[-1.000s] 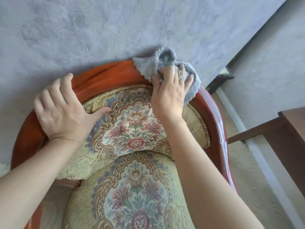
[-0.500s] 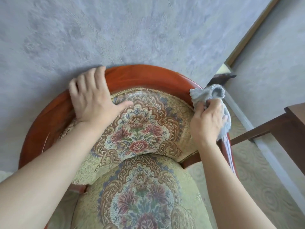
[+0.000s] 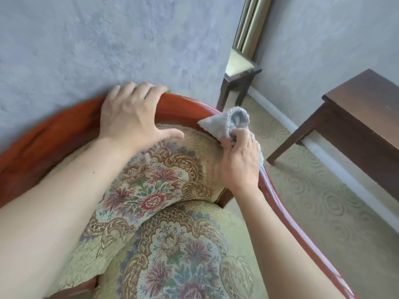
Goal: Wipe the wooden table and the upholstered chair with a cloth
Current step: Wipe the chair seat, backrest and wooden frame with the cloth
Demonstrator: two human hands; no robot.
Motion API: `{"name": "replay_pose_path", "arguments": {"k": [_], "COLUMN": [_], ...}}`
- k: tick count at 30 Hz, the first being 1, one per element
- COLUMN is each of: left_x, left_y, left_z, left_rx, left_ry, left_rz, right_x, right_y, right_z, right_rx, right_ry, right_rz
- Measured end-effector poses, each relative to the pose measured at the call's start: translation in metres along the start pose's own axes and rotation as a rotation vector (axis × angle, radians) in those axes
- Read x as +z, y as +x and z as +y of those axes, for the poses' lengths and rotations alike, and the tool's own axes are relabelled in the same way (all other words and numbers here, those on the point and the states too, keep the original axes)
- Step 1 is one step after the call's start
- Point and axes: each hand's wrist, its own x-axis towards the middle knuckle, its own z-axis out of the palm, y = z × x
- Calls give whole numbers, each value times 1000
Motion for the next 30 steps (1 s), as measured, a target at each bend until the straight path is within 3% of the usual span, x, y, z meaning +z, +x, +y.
{"name": "replay_pose_path", "arguments": {"k": [4,7,9,14,19,24,27,30], "left_x": [8,10,11,13,8,10,17,20], "left_y": [1,3,1,0,-1,0,-2,-1], "left_z": [0,0,-1,-3,-2,0,-1,0], "left_rx": [19,26,19,20,-12,-4,2,2], "left_ry": [93,99,96,97,74,86,115,125], "left_rz": [-9,-2,-5,-13,-38,-12,25,43], "right_x": [-15,-11,-3,1,-29,-14,1,21], "right_y": [-42,-36,-16,-1,-67,-52,-2,28], "right_z": [37,19,-2,-5,55,25,-13,-68], "right_rx": [246,384,350,23,305,410,285,-58], "right_ry": [-45,-44,0,-25,-241,-143,-15,-11], "right_rz": [30,43,52,-69,-82,10,30,-13]}}
